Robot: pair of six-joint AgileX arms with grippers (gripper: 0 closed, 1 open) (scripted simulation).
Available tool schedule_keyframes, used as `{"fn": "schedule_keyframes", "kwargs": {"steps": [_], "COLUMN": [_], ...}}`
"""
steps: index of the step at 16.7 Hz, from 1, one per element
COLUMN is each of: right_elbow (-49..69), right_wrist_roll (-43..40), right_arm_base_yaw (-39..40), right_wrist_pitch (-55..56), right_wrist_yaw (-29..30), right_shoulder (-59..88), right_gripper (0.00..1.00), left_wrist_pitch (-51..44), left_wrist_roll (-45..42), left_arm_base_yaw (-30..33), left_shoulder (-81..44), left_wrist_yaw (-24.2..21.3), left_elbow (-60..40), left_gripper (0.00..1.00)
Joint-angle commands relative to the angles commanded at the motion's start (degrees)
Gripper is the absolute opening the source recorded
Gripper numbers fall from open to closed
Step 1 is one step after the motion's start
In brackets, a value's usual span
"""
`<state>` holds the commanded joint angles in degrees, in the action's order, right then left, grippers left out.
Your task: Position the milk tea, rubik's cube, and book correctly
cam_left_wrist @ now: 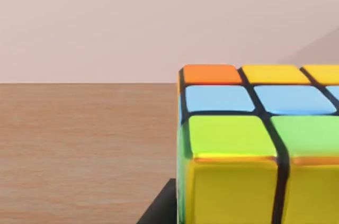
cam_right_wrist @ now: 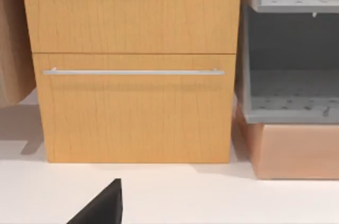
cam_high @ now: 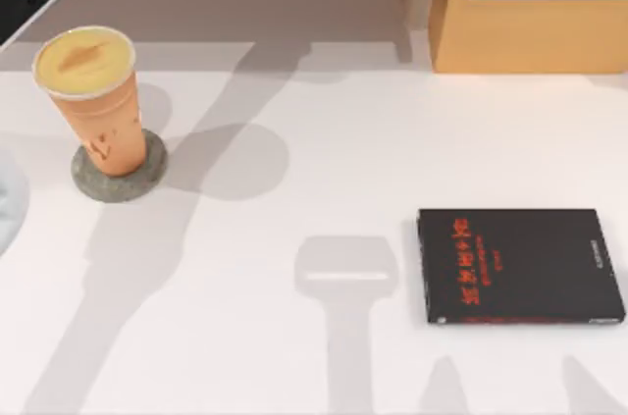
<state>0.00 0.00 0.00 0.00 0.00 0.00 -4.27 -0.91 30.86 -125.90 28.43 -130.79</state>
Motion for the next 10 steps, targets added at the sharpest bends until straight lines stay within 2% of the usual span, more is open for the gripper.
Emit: {"fn": "schedule_keyframes", "kwargs": {"steps": [4, 10], "right_elbow": [0.00, 0.00], "right_wrist_roll": [0.00, 0.00], "right_arm_base_yaw": [0.00, 0.00], "right_wrist_pitch": [0.00, 0.00], "right_wrist_yaw": [0.00, 0.00], "right_shoulder": [0.00, 0.00], "right_gripper": [1.00, 1.00], "left_wrist_pitch": [-0.02, -0.02], "left_wrist_roll": [0.02, 0.02], "left_arm_base_yaw": [0.03, 0.03], "left_shoulder": [-0.07, -0.07], "left_wrist_yaw": [0.03, 0.03], "left_elbow": [-0.04, -0.04], "left_gripper": [0.00, 0.45]}}
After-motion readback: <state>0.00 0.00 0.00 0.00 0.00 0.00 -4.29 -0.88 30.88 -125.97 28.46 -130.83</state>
